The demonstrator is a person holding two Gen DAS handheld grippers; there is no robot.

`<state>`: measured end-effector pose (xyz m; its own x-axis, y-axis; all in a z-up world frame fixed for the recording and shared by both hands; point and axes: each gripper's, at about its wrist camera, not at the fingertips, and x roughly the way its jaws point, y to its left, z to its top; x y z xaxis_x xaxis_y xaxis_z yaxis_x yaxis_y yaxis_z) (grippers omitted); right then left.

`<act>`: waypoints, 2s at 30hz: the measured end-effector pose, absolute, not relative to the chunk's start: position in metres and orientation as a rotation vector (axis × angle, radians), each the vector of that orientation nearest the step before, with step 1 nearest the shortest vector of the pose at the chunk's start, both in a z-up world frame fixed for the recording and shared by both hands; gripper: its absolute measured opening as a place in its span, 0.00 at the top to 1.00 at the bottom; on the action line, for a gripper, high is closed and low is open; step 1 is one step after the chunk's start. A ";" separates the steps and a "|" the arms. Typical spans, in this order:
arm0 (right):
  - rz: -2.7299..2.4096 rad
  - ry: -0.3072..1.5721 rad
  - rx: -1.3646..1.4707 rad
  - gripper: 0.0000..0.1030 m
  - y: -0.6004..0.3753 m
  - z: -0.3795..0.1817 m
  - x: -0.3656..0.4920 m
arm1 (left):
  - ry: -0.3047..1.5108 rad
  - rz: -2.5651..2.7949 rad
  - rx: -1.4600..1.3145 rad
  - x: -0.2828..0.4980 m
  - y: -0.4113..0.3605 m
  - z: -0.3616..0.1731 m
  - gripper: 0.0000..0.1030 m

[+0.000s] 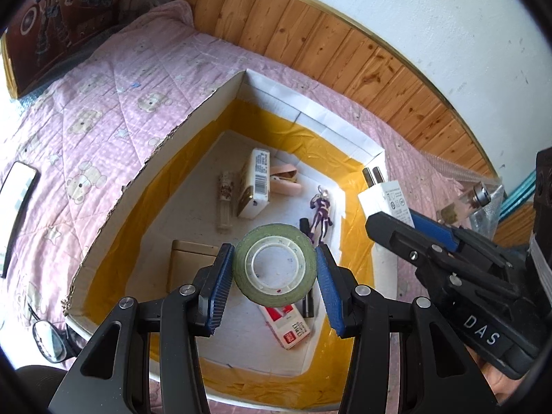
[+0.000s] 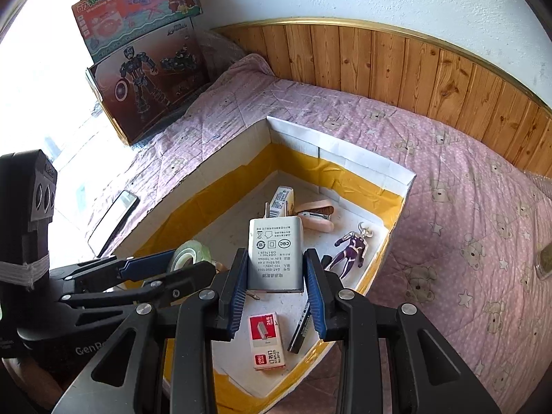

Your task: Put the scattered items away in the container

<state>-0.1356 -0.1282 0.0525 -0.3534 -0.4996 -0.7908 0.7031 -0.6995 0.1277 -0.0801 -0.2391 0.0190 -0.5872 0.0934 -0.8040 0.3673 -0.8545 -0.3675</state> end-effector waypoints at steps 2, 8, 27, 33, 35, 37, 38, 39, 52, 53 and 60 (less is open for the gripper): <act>-2.085 0.312 1.125 0.68 -0.132 0.050 -0.142 | 0.739 -2.531 1.366 -0.083 -0.238 0.015 0.52; -2.054 0.337 1.206 0.67 -0.147 0.036 -0.162 | 0.698 -2.505 1.431 -0.091 -0.233 0.004 0.52; -2.073 0.450 1.296 0.60 -0.177 0.006 -0.199 | 0.720 -2.495 1.457 -0.090 -0.233 -0.001 0.51; -2.067 0.453 1.304 0.60 -0.169 0.006 -0.189 | 0.741 -2.488 1.434 -0.079 -0.238 0.004 0.50; -2.067 0.459 1.306 0.59 -0.165 0.007 -0.187 | 0.742 -2.491 1.425 -0.075 -0.239 0.007 0.50; -2.063 0.461 1.308 0.56 -0.163 0.009 -0.184 | 0.755 -2.499 1.413 -0.071 -0.241 0.010 0.49; -2.061 0.463 1.307 0.56 -0.162 0.011 -0.182 | 0.774 -2.501 1.409 -0.070 -0.242 0.012 0.47; -2.059 0.465 1.305 0.55 -0.161 0.013 -0.181 | 0.798 -2.503 1.403 -0.068 -0.244 0.014 0.46; -2.006 0.472 1.258 0.54 -0.149 0.037 -0.148 | 0.734 -2.540 1.361 -0.050 -0.227 0.040 0.45; -2.001 0.478 1.254 0.54 -0.148 0.038 -0.145 | 0.723 -2.544 1.359 -0.048 -0.225 0.042 0.45; -1.972 0.524 1.230 0.51 -0.136 0.044 -0.129 | 0.663 -2.551 1.348 -0.034 -0.215 0.052 0.45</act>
